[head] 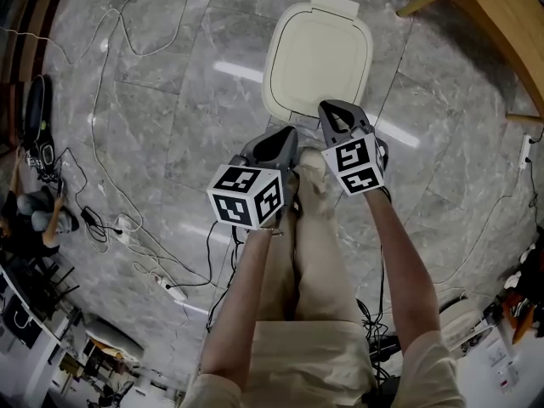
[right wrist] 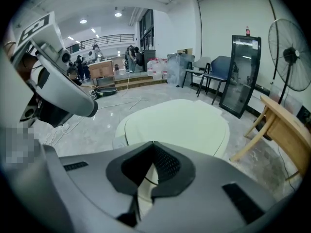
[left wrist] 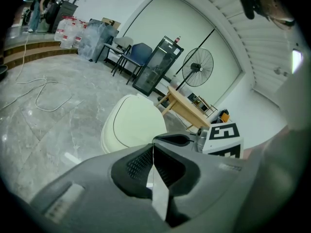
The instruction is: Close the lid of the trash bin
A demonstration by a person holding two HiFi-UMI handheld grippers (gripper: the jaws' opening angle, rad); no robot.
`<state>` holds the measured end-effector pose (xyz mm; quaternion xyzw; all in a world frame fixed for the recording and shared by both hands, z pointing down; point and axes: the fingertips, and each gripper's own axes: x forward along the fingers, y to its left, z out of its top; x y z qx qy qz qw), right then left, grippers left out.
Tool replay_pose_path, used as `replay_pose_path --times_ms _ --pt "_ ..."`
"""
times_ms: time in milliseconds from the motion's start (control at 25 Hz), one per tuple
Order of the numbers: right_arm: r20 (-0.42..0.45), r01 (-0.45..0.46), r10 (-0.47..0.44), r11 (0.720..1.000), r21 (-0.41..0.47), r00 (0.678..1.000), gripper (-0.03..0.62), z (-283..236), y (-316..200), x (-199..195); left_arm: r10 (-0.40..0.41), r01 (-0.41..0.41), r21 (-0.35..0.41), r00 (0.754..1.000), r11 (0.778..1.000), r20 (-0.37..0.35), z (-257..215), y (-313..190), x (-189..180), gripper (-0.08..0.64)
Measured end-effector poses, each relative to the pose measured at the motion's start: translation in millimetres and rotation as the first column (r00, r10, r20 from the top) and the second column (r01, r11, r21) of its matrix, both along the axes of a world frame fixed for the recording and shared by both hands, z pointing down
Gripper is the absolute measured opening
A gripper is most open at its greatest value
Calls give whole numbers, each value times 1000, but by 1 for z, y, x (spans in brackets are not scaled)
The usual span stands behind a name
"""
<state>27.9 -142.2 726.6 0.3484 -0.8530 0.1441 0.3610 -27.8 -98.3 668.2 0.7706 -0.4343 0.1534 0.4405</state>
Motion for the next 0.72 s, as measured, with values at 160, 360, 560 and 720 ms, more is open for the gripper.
replay_pose_path --times_ms 160,360,560,720 --pt "-24 -25 22 992 -127 999 6 5 0 0 9 -9 -9 1000 1000 10 -10 3 1 24" --pt "-25 -36 32 983 -182 999 5 -8 -3 -2 24 -24 0 1000 1000 16 -31 3 3 23" --pt "-9 -33 32 989 -141 999 5 -42 -1 2 18 -19 20 1000 1000 18 -55 -2 3 23" --pt "0 -36 36 990 -133 999 5 -68 6 5 11 -11 27 1000 1000 23 -76 -5 4 23"
